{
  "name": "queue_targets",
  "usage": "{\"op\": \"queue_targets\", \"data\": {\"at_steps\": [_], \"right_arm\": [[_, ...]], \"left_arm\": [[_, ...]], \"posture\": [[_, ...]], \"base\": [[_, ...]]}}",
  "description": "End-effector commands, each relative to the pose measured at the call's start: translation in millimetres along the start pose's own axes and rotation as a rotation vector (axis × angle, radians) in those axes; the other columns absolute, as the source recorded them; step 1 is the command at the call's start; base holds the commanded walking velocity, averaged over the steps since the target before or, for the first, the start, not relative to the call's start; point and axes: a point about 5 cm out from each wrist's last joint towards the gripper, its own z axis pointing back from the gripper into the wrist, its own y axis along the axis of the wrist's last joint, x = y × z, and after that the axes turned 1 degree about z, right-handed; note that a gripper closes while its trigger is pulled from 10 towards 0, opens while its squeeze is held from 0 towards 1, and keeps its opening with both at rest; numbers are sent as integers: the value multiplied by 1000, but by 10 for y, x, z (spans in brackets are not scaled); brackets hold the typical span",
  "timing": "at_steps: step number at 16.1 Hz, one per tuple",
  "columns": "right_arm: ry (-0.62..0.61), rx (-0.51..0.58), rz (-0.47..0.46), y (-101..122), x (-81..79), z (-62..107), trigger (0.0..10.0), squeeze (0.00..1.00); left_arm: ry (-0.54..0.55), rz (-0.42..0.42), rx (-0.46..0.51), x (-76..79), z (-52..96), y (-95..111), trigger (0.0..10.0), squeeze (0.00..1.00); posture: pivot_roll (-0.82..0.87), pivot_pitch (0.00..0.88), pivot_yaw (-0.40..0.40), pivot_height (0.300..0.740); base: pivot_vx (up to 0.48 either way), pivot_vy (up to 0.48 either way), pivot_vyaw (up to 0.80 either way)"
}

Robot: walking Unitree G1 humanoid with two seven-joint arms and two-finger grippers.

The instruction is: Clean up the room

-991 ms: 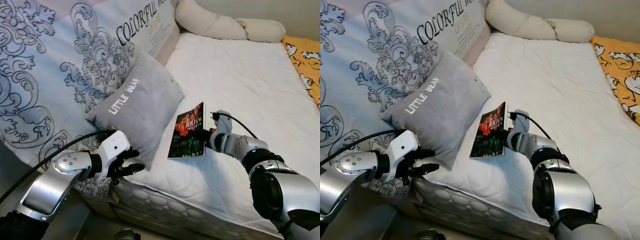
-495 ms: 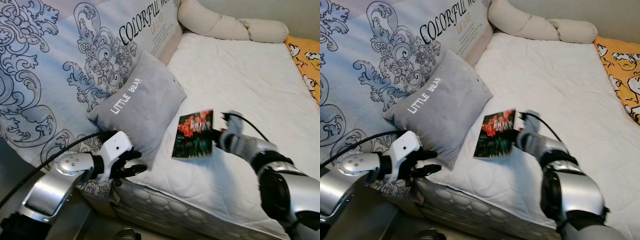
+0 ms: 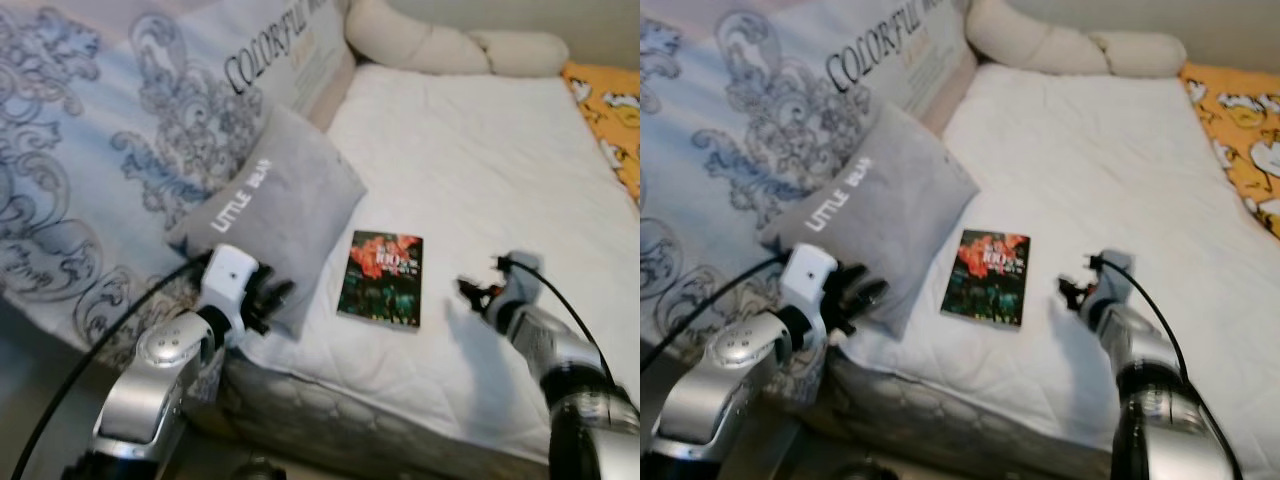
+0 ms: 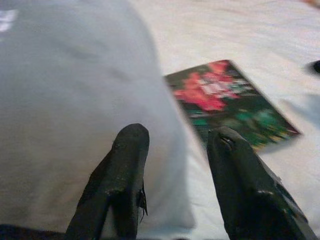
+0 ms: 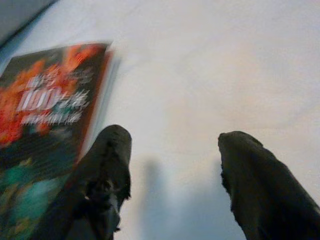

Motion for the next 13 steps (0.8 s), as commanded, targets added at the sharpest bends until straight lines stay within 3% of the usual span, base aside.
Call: {"op": "queue_targets", "data": {"at_steps": [1,3,4,6,7,8,13], "right_arm": [[37,84,110,118,-176,89,10000,0],[0,107,138,90,-250,150,10000,0],[-68,187,167,78,-394,311,10000,0],[-106,212,135,21,-480,441,10000,0],[-126,226,141,9,-494,466,10000,408],[-199,284,151,19,-495,514,10000,1000],[-207,275,126,-4,-534,614,10000,1000]], "left_arm": [[138,-2,30,-92,23,-34,10000,0],[206,5,36,-130,36,-50,10000,0],[293,17,39,-170,66,-89,10000,0],[327,-5,46,-174,105,-105,10000,0],[330,-5,46,-168,114,-111,10000,0],[343,-2,43,-153,128,-137,10000,0],[369,-12,45,-147,143,-141,10000,0]], "posture": [[-39,0,45,740],[-41,0,43,740],[-30,0,27,740],[-27,0,16,740],[-26,0,15,740],[-23,0,11,740],[-19,0,6,740]], "base": [[0,0,0],[0,0,0],[0,-379,0],[0,-446,0],[0,-454,0],[0,-454,0],[0,-455,0]]}}
